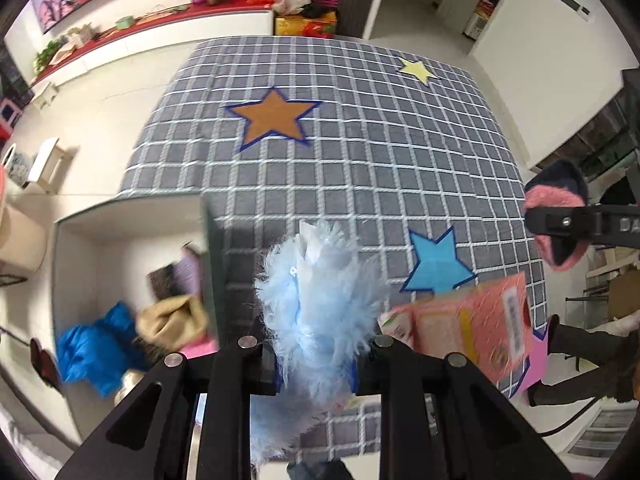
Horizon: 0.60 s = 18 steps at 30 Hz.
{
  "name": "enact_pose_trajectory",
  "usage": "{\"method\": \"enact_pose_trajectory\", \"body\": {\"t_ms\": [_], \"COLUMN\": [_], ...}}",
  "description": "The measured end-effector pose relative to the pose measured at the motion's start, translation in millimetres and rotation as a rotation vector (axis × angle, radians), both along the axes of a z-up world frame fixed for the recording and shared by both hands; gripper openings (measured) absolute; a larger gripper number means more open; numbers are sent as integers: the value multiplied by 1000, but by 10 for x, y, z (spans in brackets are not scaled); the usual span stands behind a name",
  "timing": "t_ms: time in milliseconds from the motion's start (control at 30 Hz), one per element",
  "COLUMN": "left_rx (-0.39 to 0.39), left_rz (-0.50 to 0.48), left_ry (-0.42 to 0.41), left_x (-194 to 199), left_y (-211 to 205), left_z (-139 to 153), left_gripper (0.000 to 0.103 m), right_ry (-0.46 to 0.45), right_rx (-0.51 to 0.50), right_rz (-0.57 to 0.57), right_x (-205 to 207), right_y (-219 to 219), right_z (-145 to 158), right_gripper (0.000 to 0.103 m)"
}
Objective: Organize soft objects
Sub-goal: 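Carry the pink-black hat and fluffy blue boa over the white box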
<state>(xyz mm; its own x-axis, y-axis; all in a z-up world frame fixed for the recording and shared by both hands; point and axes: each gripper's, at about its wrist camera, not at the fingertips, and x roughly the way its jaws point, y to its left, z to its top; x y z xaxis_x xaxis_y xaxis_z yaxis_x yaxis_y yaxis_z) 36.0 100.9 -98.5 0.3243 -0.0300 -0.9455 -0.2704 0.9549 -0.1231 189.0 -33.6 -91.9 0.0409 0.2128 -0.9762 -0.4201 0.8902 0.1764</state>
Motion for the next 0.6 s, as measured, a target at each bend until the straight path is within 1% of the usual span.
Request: {"method": "enact_pose_trajectory", "body": {"t_ms": [67,167,233,400,600], "left_rx": [8,40,55,59,62], "left_rz": [23,64,100,175,226], "left_ry": [5,17,24,46,61], "left_x": [-115,-309,-460,-723,-968], "left_y": [118,309,446,709,889], "left_z": [45,95,104,75,49], "left_gripper": [25,25,25,25,25], "right_ry": [-3,-7,0,30,37], "right_rx": [27,68,82,104,93], "right_rz": [13,41,61,118,219], "right_x": [-153,-402,-548,-910,-1234], "right_y": [106,305,436,763,1119], "right_z": [83,165,161,94,57], "right_gripper": [36,36,36,36,36]}}
